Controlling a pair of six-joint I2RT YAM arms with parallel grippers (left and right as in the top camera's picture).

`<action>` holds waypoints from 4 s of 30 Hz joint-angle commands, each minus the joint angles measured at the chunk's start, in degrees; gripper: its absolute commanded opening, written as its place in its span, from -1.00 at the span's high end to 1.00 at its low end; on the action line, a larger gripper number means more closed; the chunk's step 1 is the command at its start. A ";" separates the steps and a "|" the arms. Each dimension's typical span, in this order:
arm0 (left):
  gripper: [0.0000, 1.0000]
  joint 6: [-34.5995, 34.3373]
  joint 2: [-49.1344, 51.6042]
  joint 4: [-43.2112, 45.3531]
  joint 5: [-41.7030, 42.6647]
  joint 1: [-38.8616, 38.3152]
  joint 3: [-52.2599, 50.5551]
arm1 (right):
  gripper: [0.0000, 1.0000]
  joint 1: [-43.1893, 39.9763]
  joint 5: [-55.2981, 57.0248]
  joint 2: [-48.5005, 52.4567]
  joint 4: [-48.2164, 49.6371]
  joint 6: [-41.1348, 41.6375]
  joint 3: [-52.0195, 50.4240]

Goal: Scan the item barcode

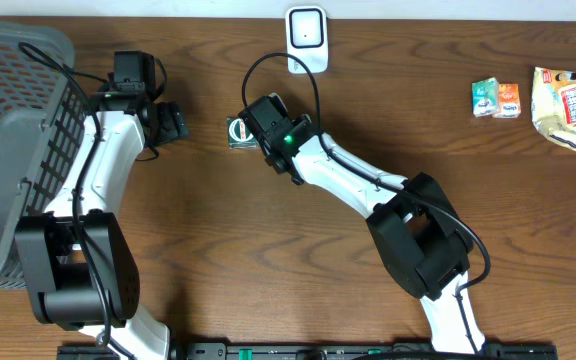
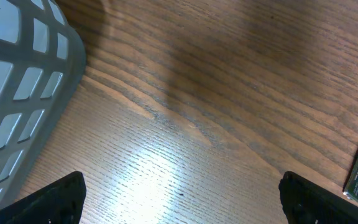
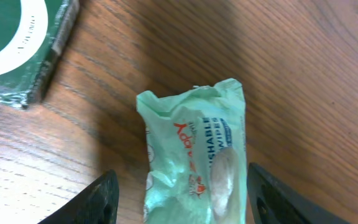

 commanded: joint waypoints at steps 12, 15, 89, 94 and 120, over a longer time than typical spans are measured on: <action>-0.95 0.76 0.02 -0.02 -0.31 0.00 -0.33 | -0.11 -0.04 1.51 6.16 0.07 -0.70 -0.68; -0.95 0.76 0.02 -0.02 -0.31 0.00 -0.33 | 0.43 -0.11 2.05 6.91 -1.03 -0.68 -0.66; -0.95 0.76 0.02 -0.02 -0.31 0.00 -0.33 | -0.99 -28.13 -49.09 -1.49 -32.26 -4.55 9.40; -0.95 0.76 0.02 -0.02 -0.31 0.00 -0.33 | -0.98 -26.95 -47.08 -1.49 -29.44 -4.52 9.40; -0.95 0.76 0.02 -0.02 -0.31 0.00 -0.33 | -0.48 -27.04 -50.12 -1.49 -16.46 -4.50 -4.74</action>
